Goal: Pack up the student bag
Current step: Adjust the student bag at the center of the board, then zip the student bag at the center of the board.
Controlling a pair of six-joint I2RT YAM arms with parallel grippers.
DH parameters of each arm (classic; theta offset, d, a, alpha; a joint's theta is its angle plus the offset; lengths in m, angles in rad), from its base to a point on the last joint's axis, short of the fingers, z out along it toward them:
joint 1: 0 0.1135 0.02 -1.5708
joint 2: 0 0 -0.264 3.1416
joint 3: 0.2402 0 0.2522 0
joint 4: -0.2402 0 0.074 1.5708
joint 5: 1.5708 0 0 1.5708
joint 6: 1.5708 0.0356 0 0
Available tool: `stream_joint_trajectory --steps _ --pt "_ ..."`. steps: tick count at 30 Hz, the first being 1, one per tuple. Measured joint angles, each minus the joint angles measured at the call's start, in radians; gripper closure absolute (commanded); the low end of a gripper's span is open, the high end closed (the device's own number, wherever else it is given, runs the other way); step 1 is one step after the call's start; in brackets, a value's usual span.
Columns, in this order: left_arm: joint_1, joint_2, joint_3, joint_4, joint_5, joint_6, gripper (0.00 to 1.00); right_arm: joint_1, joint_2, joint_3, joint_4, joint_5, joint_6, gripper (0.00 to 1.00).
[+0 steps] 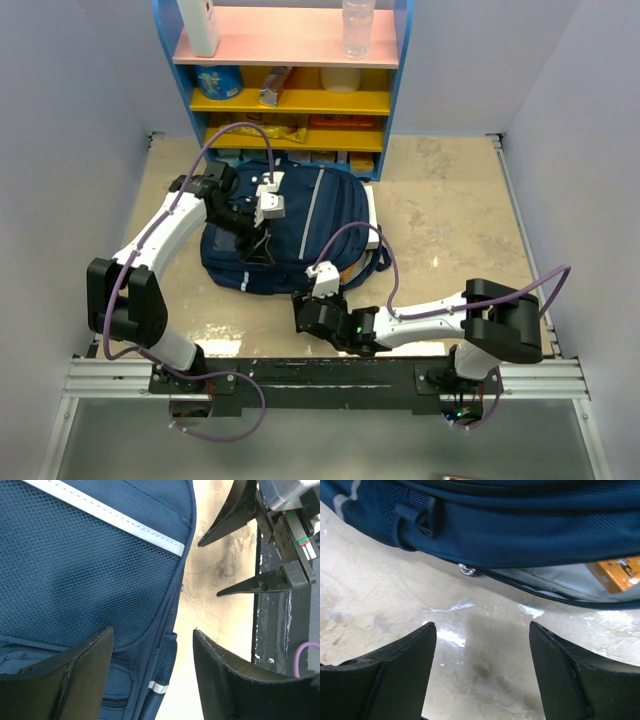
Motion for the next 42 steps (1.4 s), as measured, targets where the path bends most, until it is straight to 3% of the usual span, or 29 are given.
stream_joint_trajectory --steps 9,15,19,29,32,33,37,42 --pt "0.000 -0.049 0.000 0.102 -0.032 -0.157 0.29 0.001 0.043 -0.026 0.074 0.026 -0.024 0.43" --pt "0.000 -0.133 -0.023 0.158 -0.064 -0.238 0.30 0.001 0.215 0.064 0.119 0.075 -0.028 0.44" --pt "0.000 -0.152 -0.032 0.159 -0.079 -0.248 0.31 0.000 0.276 0.127 0.126 0.118 -0.025 0.49" --pt "0.000 -0.166 -0.077 0.150 -0.105 -0.243 0.31 -0.014 0.368 0.220 0.114 0.219 -0.022 0.51" --pt "0.000 -0.172 -0.078 0.150 -0.106 -0.243 0.32 -0.014 0.371 0.220 0.114 0.232 -0.026 0.61" --pt "0.000 -0.173 -0.079 0.149 -0.107 -0.242 0.32 -0.015 0.371 0.220 0.112 0.235 -0.028 0.72" --pt "0.000 -0.177 -0.079 0.144 -0.109 -0.241 0.34 -0.020 0.373 0.220 0.100 0.253 -0.038 0.99" --pt "0.000 -0.177 -0.079 0.123 -0.109 -0.222 0.45 -0.022 0.368 0.218 0.092 0.253 -0.041 1.00"
